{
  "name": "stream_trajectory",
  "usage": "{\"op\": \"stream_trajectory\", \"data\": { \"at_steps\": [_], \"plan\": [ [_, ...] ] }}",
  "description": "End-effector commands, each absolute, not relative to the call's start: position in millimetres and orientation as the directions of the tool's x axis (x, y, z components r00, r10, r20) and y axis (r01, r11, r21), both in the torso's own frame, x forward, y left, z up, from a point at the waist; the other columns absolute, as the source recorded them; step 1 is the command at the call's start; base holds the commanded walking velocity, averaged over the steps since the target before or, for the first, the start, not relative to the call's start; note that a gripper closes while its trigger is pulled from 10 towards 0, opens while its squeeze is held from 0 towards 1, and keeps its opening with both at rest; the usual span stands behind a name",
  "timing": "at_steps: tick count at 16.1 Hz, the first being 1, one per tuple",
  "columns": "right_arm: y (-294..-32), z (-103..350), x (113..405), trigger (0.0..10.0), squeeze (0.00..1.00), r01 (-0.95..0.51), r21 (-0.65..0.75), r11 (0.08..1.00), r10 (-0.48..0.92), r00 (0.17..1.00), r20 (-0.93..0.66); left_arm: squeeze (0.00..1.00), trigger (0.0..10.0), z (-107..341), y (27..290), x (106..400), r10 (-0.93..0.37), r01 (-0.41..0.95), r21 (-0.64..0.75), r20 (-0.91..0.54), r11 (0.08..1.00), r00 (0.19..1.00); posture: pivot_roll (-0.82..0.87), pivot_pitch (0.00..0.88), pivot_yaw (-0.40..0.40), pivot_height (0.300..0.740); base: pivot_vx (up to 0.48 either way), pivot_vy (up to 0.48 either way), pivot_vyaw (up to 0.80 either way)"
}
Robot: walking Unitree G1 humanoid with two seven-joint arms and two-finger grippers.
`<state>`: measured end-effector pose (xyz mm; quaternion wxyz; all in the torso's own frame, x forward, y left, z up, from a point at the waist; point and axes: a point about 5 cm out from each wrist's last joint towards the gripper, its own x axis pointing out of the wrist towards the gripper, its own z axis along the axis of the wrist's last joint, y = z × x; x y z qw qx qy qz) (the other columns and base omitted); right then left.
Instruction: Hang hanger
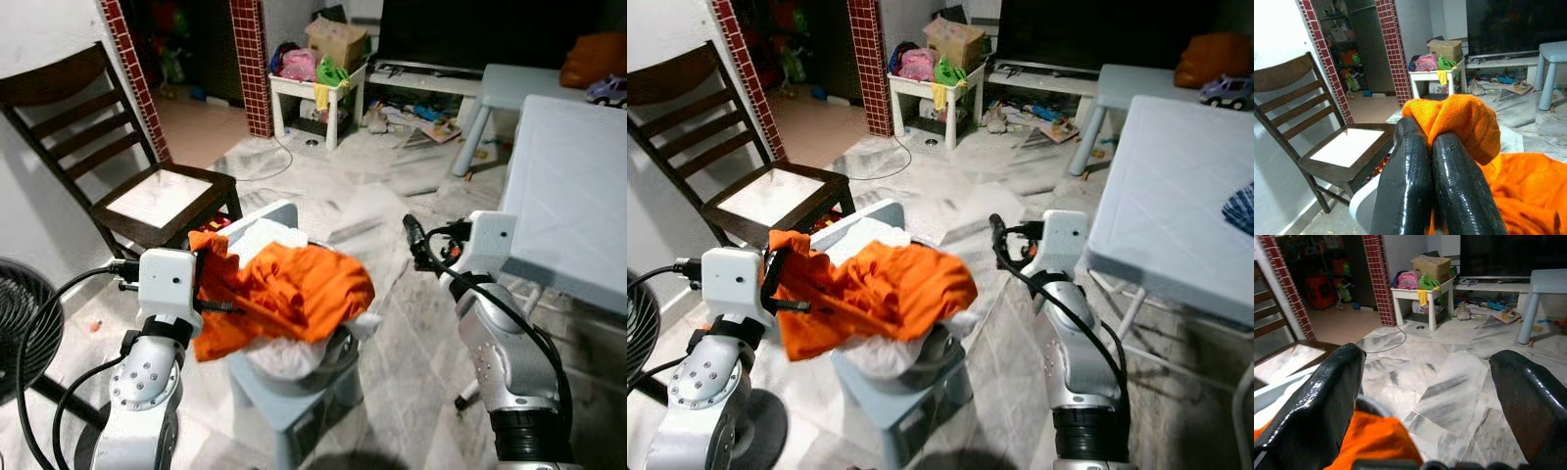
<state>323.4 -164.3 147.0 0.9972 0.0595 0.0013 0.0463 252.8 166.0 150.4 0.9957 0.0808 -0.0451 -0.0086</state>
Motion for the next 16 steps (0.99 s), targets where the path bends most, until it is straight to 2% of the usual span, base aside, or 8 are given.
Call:
{"op": "stream_trajectory", "data": {
  "at_steps": [1,6,8,11,16],
  "plan": [
    [-161.9,149.1,324.6,10.0,0.00,-0.103,0.119,0.987,0.104,0.995,0.006,0.00,10.0,150.6,169.0,251.8,-0.008,-0.006,0.160,0.085,0.987,0.996,0.02,0.000,0.046,0.740,-0.304,0.000,0.00],
    [-158.9,150.0,325.2,10.0,0.00,-0.113,0.119,0.986,0.113,0.994,0.006,0.00,10.0,149.3,168.6,251.9,-0.015,0.002,0.156,0.081,0.988,0.997,0.02,0.000,0.041,0.740,-0.287,0.000,0.00],
    [-157.8,151.5,325.1,10.0,0.00,-0.117,0.119,0.986,0.116,0.993,0.009,0.00,10.0,149.8,168.1,250.5,-0.075,0.065,0.102,0.100,0.993,0.992,0.01,0.000,0.039,0.740,0.000,0.000,0.00],
    [-158.6,149.6,322.2,10.0,0.00,-0.117,0.118,0.986,0.117,0.993,0.004,0.00,10.0,148.6,170.2,249.9,-0.090,0.088,0.026,0.097,0.996,0.991,0.00,0.000,0.040,0.740,0.000,0.000,0.00],
    [-159.0,148.4,320.9,10.0,0.00,-0.122,0.126,0.984,0.124,0.992,-0.001,0.00,10.0,147.7,169.1,250.4,-0.121,0.122,-0.009,0.097,0.992,0.988,0.00,0.000,0.041,0.740,0.000,0.000,0.00]
  ]
}}
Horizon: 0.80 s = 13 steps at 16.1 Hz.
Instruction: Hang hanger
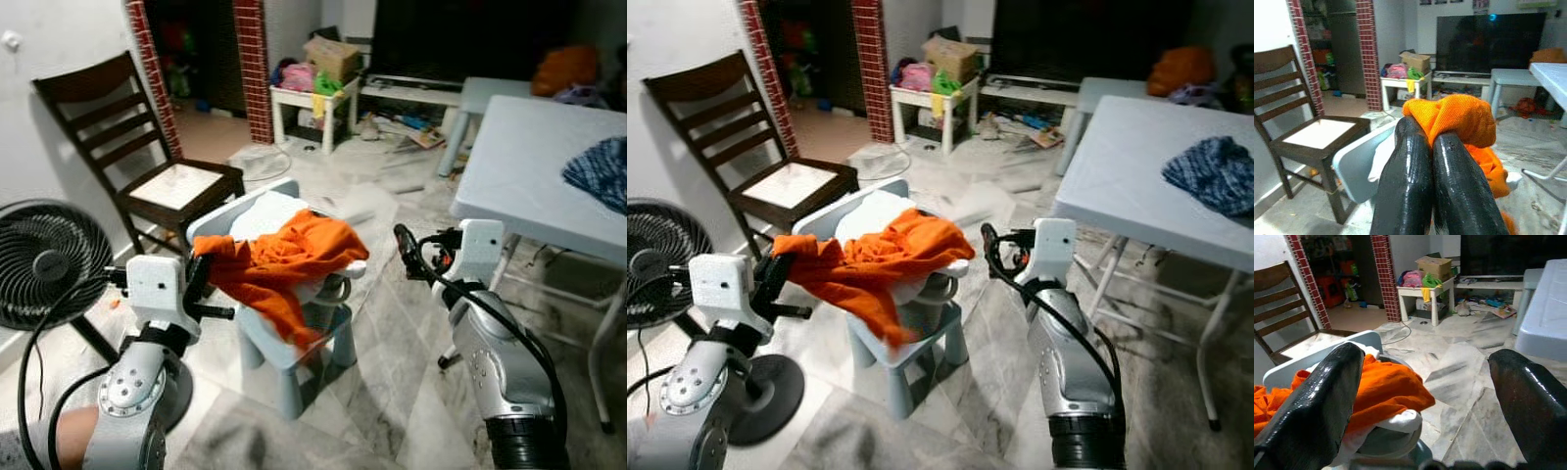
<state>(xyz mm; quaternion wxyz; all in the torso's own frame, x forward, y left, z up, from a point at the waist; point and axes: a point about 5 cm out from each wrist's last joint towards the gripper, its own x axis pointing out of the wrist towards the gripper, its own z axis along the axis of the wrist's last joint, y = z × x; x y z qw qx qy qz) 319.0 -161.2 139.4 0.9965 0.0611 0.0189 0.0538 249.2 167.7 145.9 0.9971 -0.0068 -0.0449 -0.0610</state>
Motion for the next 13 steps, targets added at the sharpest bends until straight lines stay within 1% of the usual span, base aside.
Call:
{"op": "stream_trajectory", "data": {
  "at_steps": [1,2,5,7,13],
  "plan": [
    [-157.6,148.7,320.9,10.0,0.00,-0.126,0.130,0.984,0.127,0.992,0.000,0.00,10.0,147.8,169.3,250.1,-0.125,0.127,-0.010,0.096,0.992,0.987,0.01,0.000,0.041,0.740,0.000,-0.311,-0.51],
    [-157.3,148.6,320.9,10.0,0.00,-0.126,0.130,0.983,0.127,0.992,-0.001,0.00,10.0,147.8,169.4,250.0,-0.127,0.128,-0.012,0.096,0.992,0.987,0.01,0.000,0.041,0.740,0.000,-0.311,-0.51],
    [-155.6,147.2,320.9,10.0,0.00,-0.134,0.132,0.982,0.136,0.991,-0.006,0.00,10.0,148.6,171.2,249.2,-0.122,0.123,-0.009,0.095,0.992,0.988,0.02,0.000,0.034,0.740,0.000,-0.291,-0.80],
    [-154.7,147.7,322.1,10.0,0.00,-0.137,0.131,0.982,0.139,0.990,-0.006,0.00,10.0,150.2,171.3,250.0,-0.124,0.126,-0.006,0.098,0.992,0.987,0.02,0.000,0.034,0.740,0.000,-0.289,-0.44],
    [-152.9,147.7,321.9,10.0,0.00,-0.140,0.132,0.981,0.142,0.990,-0.004,0.00,10.0,151.4,170.2,250.9,-0.134,0.135,-0.009,0.102,0.991,0.986,0.01,0.000,0.040,0.740,0.000,-0.288,0.00]
  ]
}}
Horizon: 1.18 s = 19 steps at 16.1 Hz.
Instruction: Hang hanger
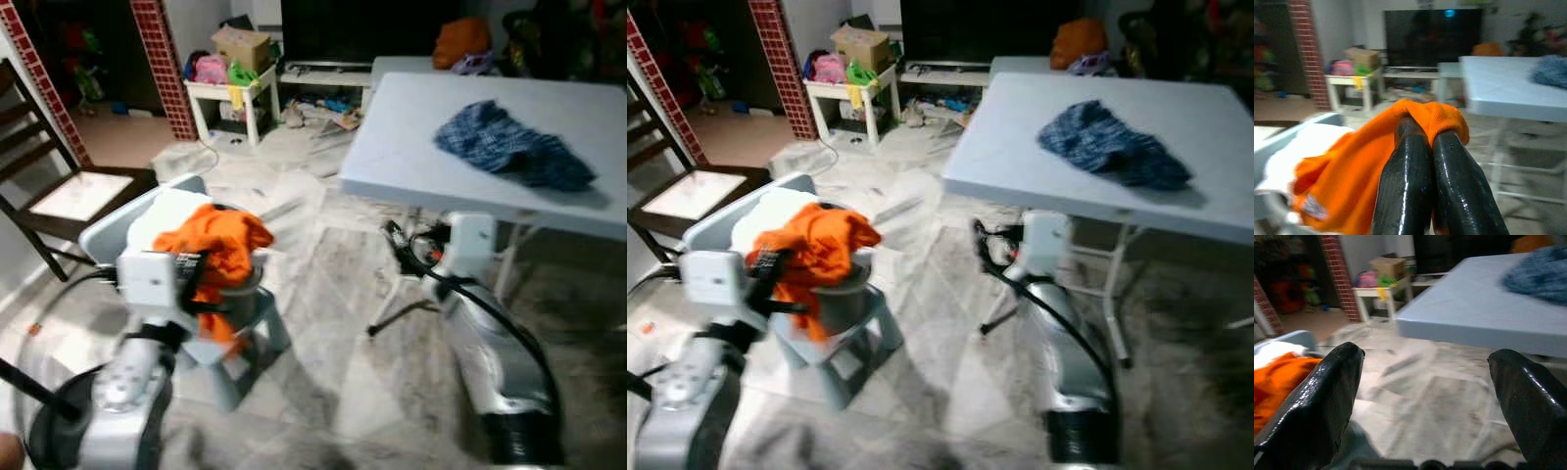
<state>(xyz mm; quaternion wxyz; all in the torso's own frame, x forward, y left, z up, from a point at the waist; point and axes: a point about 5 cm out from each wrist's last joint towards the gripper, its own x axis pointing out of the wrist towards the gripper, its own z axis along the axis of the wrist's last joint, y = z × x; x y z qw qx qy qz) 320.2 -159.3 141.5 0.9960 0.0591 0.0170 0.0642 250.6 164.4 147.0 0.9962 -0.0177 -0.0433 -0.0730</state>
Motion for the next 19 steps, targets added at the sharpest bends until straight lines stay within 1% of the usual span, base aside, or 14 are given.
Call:
{"op": "stream_trajectory", "data": {
  "at_steps": [1,5,8,13,14,16,19],
  "plan": [
    [-153,147,321,10.0,0.00,-0.138,0.132,0.982,0.140,0.990,-0.006,0.00,10.0,151,170,251,-0.136,0.137,-0.008,0.101,0.990,0.986,0.01,0.000,0.040,0.740,0.000,-0.292,0.00],
    [-154,147,322,10.0,0.00,-0.131,0.132,0.982,0.133,0.991,-0.002,0.00,10.0,153,168,254,-0.142,0.144,-0.009,0.105,0.990,0.984,0.00,0.000,0.053,0.740,0.000,-0.303,0.00],
    [-159,149,322,10.0,0.00,-0.110,0.130,0.985,0.110,0.994,0.005,0.00,10.0,153,159,258,-0.166,0.170,-0.024,0.108,0.985,0.980,-0.02,0.000,0.068,0.740,0.000,-0.301,0.00],
    [-154,149,323,10.0,0.00,-0.114,0.133,0.985,0.113,0.994,0.009,0.00,10.0,159,123,273,-0.287,0.293,-0.028,0.142,0.956,0.947,-0.03,0.000,0.071,0.740,0.000,-0.301,0.00],
    [-155,150,323,10.0,0.00,-0.113,0.130,0.985,0.113,0.994,0.012,0.00,10.0,159,121,274,-0.291,0.298,-0.032,0.142,0.954,0.946,-0.04,0.000,0.073,0.740,0.000,-0.289,0.00],
    [-157,150,322,10.0,0.00,-0.108,0.129,0.986,0.107,0.994,0.013,0.00,10.0,155,120,272,-0.294,0.301,-0.035,0.132,0.953,0.947,-0.04,0.000,0.076,0.740,0.000,-0.360,0.00],
    [-156,148,321,10.0,0.00,-0.110,0.127,0.986,0.110,0.994,0.007,0.00,10.0,148,126,271,-0.267,0.270,-0.027,0.093,0.962,0.959,-0.04,0.000,0.071,0.740,0.000,0.000,0.00]
  ]
}}
